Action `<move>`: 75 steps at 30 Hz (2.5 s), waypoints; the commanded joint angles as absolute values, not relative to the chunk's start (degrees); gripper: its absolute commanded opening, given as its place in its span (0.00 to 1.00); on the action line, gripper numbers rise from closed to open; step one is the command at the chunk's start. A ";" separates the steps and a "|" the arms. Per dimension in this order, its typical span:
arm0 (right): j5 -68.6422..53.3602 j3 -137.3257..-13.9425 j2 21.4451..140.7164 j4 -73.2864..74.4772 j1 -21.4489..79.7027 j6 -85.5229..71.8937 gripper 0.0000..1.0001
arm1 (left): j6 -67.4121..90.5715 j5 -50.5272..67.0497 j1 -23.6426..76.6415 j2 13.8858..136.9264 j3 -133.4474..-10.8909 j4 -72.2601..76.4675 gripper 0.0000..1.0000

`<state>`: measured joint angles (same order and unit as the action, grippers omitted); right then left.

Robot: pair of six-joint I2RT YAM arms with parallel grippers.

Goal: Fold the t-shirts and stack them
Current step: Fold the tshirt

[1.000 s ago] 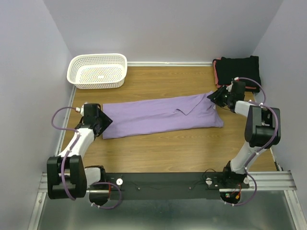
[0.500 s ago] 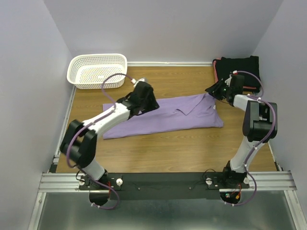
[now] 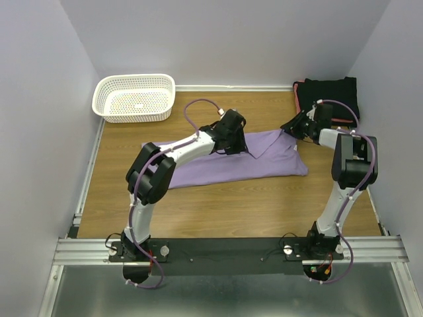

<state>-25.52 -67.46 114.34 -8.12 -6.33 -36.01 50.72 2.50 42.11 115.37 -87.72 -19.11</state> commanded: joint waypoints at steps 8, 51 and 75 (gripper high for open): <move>-27.51 -69.17 115.93 -7.29 -5.36 -36.04 0.14 | 53.88 6.94 43.95 121.64 -92.55 -20.65 0.45; -27.25 -67.15 113.73 -7.38 -5.19 -36.12 0.01 | 70.49 5.72 44.56 130.16 -95.01 -13.62 0.38; -24.97 -62.76 107.33 -6.68 -5.19 -34.81 0.01 | 69.87 3.60 44.21 126.65 -93.61 -13.27 0.00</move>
<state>-26.44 -65.43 111.94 -7.53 -5.58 -35.97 70.72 5.34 44.12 128.70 -94.19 -13.32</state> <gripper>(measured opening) 0.011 0.010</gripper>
